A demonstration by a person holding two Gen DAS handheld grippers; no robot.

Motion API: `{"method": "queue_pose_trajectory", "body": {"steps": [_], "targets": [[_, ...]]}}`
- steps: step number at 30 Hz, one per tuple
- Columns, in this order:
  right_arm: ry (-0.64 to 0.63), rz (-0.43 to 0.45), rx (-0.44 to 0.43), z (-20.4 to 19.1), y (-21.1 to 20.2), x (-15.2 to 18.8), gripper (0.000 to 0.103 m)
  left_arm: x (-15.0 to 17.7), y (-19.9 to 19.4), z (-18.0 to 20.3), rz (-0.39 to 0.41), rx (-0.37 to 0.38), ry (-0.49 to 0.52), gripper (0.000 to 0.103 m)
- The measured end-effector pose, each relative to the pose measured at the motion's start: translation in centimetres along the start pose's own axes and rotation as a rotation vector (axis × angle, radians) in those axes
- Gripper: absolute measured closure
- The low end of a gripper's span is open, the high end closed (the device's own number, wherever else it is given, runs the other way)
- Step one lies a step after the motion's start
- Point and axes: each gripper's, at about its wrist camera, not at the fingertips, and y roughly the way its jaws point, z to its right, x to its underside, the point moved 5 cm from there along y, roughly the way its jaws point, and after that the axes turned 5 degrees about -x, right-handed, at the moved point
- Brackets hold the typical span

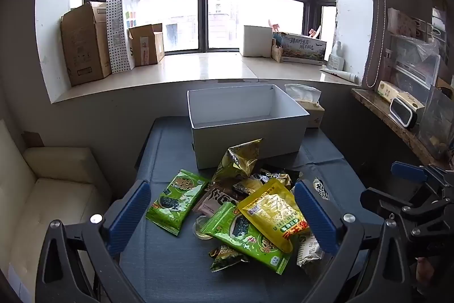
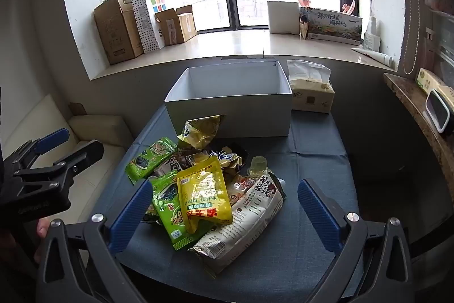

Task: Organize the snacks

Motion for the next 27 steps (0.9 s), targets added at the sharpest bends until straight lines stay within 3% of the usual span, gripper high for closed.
{"method": "queue_pose_trajectory", "body": {"steps": [12,27], "targets": [[-0.001,0.003,0.001,0.0,0.1,-0.2,0.000,-1.3,-0.9,-0.2,-0.011,0.019,-0.003,0.000],[0.000,0.000,0.004,0.1,0.1,0.1,0.000,-0.1,-0.7,0.3,-0.015,0.062,-0.011,0.000]]}}
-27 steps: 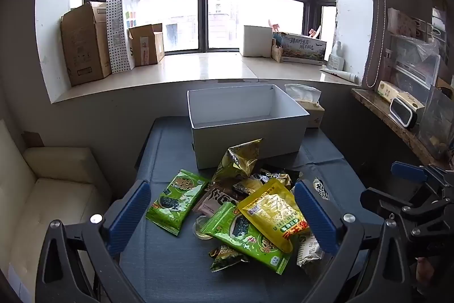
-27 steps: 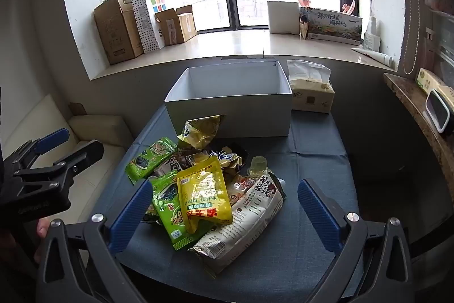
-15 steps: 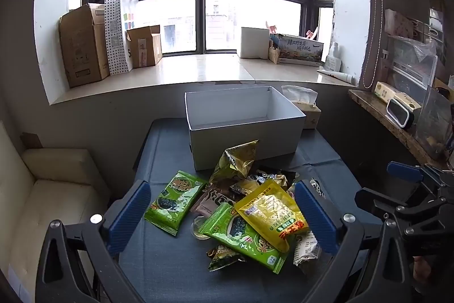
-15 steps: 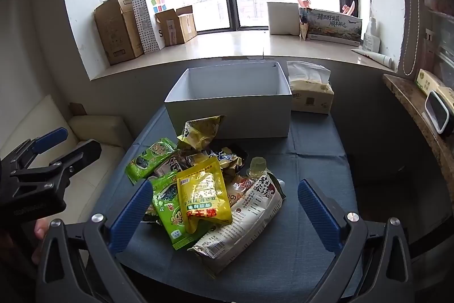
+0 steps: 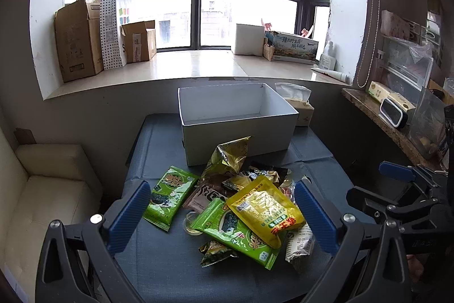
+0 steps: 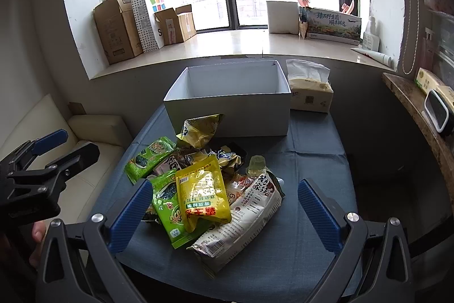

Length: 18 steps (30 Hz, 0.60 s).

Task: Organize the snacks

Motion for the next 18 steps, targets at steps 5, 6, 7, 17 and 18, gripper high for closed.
{"method": "queue_pose_trajectory", "body": {"steps": [5,6,7,17,18], "targets": [[0.002,-0.002,0.001,0.06,0.02,0.06,0.000,-0.01,-0.10,0.24,-0.004,0.009,0.000,0.000],[0.002,-0.002,0.001,0.06,0.02,0.06,0.000,0.02,-0.09,0.26,-0.006,0.010,0.001,0.000],[0.002,-0.002,-0.001,0.07,0.04,0.07,0.000,0.04,-0.10,0.30,-0.009,0.013,0.002,0.000],[0.001,-0.012,-0.007,0.00,0.32,0.24,0.000,0.14,-0.10,0.28,-0.012,0.016,0.002,0.000],[0.001,-0.012,-0.007,0.02,0.33,0.23,0.000,0.14,-0.11,0.26,-0.012,0.014,0.002,0.000]]}}
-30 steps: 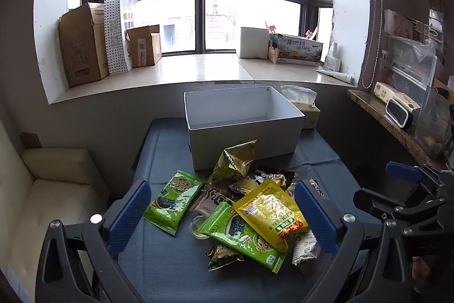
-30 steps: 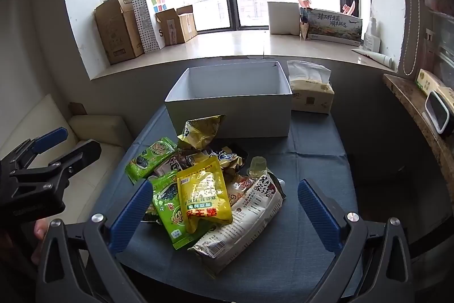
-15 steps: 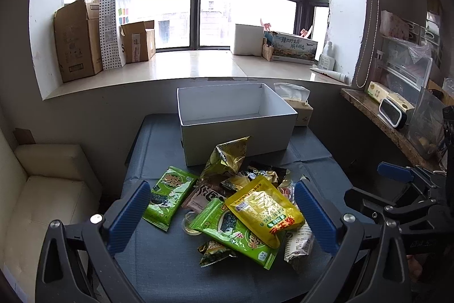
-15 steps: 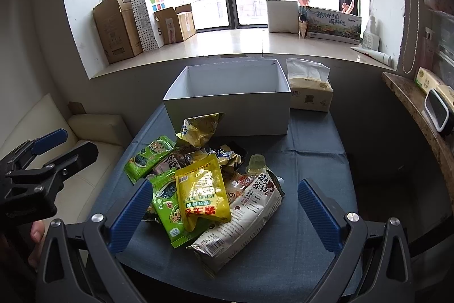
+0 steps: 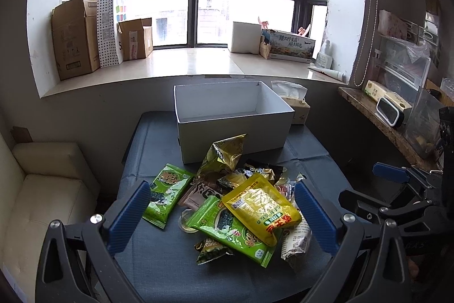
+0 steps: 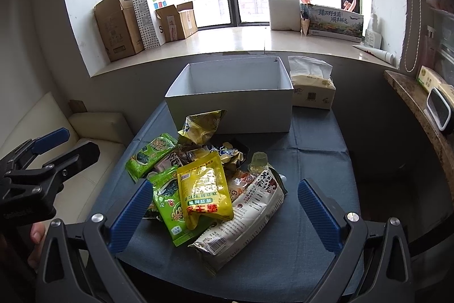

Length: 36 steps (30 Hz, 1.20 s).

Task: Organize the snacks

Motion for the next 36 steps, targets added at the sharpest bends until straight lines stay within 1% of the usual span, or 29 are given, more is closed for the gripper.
{"method": "queue_pose_trajectory", "body": {"steps": [7,17,36], "targets": [[0.001,0.005,0.003,-0.07,-0.11,-0.05,0.000,0.30,0.09,0.00,-0.013,-0.002,0.001,0.000],[0.005,0.005,-0.008,0.13,-0.50,-0.12,0.000,0.81,0.28,0.26,-0.043,0.026,0.003,0.000],[0.007,0.001,-0.006,0.17,-0.40,-0.04,0.000,0.94,0.52,-0.11,-0.044,0.015,-0.004,0.000]]}}
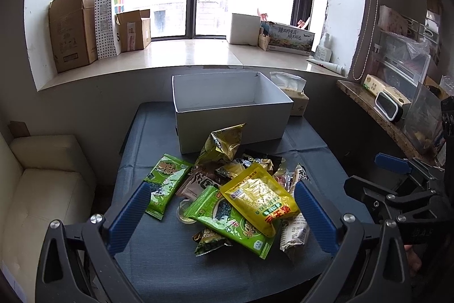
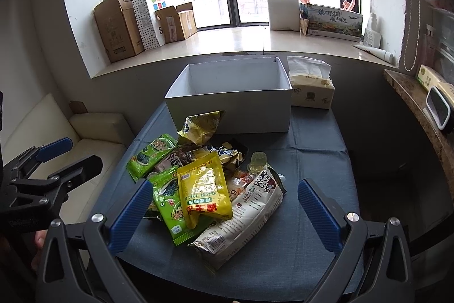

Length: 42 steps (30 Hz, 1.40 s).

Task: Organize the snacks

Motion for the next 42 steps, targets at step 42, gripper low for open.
{"method": "queue_pose_trajectory", "body": {"steps": [42], "targets": [[0.150,-0.318,-0.127,-3.3,26.3,-5.9,0.000,2.8,2.3,-8.4,-0.032,-0.125,-0.129,0.000]]}}
